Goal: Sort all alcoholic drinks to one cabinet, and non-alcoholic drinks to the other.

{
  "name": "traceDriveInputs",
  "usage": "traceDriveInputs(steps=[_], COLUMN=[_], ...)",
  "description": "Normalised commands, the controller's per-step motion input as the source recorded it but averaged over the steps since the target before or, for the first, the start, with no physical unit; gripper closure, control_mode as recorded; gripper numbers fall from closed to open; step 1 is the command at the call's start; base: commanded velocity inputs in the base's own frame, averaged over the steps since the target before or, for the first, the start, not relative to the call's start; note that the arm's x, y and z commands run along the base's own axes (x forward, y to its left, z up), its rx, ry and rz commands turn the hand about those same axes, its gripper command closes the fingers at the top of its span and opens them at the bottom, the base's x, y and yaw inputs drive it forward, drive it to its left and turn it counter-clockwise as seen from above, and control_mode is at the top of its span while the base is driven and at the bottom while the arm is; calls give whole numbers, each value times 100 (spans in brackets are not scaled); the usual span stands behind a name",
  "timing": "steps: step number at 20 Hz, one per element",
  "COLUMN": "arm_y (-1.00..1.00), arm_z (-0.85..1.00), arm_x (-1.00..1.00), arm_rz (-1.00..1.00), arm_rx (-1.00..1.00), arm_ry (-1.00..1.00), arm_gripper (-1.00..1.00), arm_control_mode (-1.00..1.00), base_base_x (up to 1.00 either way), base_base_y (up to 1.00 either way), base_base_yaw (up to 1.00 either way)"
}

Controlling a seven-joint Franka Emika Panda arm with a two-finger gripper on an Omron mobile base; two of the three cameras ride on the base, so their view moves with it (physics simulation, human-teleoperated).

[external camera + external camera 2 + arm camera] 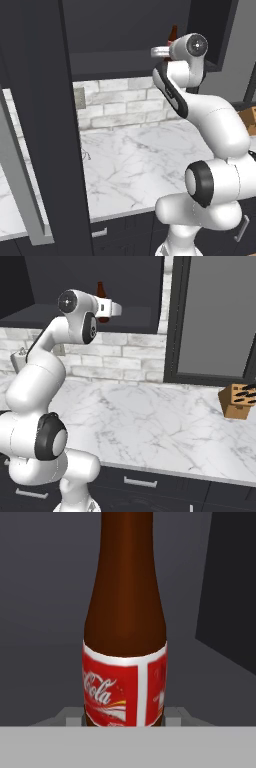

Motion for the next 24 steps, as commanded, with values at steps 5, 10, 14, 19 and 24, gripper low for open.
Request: traceDriveInputs(steps=[5, 10, 14, 19, 24], arm_y=[0, 0, 0, 0, 0], arm_z=[-6, 0, 0, -1, 0], arm_x=[5, 0, 0, 0, 0], arm_rz=[-2, 0, 0, 0, 0], arm_rx=[1, 0, 0, 0, 0], arm_ry=[1, 0, 1, 0, 0], arm_gripper=[100, 100, -100, -100, -100], arm_control_mode=[-100, -100, -100, -100, -100], base_base_x=[0, 0, 0, 0, 0], base_base_y=[0, 0, 0, 0, 0], base_base_yaw=[0, 0, 0, 0, 0])
